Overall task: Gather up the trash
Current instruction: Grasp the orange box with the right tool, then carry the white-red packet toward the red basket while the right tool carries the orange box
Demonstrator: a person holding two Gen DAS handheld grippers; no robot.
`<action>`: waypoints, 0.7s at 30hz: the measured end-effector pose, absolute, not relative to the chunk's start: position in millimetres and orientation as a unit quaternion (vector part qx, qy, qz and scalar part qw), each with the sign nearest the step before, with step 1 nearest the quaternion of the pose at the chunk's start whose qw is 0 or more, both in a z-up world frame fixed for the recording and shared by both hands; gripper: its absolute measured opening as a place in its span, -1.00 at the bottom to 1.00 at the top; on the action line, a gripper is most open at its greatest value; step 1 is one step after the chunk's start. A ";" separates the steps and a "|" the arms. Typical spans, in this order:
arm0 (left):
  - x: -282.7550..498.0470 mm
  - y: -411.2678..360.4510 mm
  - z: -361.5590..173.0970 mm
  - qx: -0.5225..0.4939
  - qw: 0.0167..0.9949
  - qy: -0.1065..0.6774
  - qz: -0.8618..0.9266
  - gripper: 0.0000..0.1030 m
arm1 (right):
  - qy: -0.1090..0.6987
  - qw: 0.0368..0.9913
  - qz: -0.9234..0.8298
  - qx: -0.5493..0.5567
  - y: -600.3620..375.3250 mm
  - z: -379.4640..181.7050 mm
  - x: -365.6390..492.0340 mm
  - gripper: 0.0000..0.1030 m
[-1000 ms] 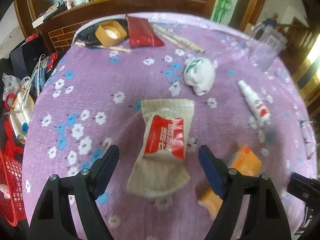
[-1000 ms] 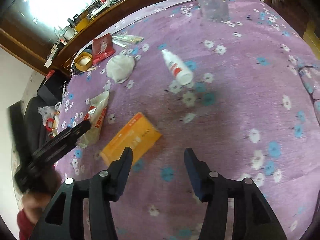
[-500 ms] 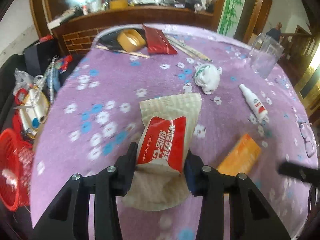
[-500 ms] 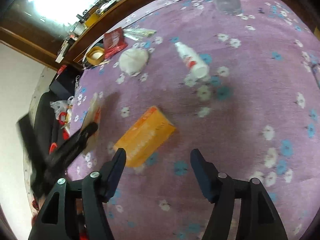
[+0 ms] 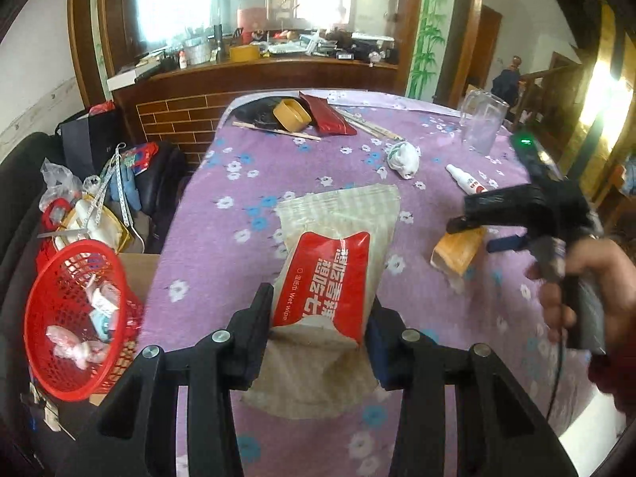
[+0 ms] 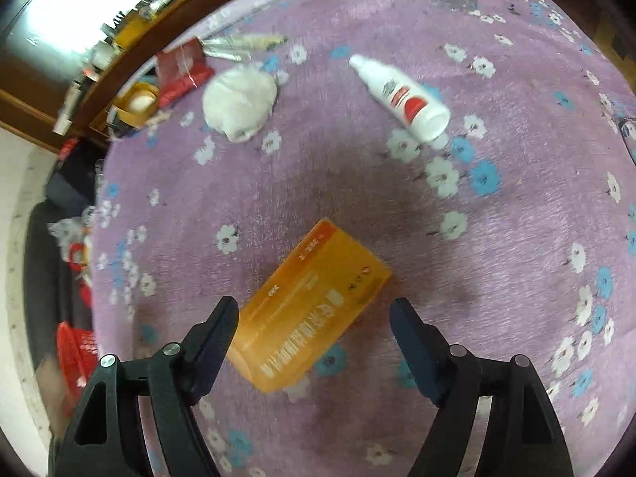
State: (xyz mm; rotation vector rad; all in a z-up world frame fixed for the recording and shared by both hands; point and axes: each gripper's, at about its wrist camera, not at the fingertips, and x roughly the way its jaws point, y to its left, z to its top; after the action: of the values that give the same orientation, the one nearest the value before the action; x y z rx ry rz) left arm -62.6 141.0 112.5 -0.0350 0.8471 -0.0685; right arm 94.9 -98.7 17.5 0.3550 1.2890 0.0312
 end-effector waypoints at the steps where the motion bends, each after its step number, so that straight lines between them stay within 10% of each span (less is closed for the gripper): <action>1: -67.9 147.1 113.5 -0.019 0.910 0.412 -0.041 -0.20 | 0.596 0.787 0.007 0.159 -95.2 17.1 95.0 0.60; 21: -104.2 196.9 121.0 -0.025 0.919 0.387 -0.066 -0.20 | 0.550 0.834 0.003 0.049 -49.0 45.1 21.0 0.11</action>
State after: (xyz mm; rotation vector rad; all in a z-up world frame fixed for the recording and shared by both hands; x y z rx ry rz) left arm -104.2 196.9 121.0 -0.0520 0.7948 -0.1364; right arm 21.0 -49.0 45.1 0.1038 1.1655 0.0069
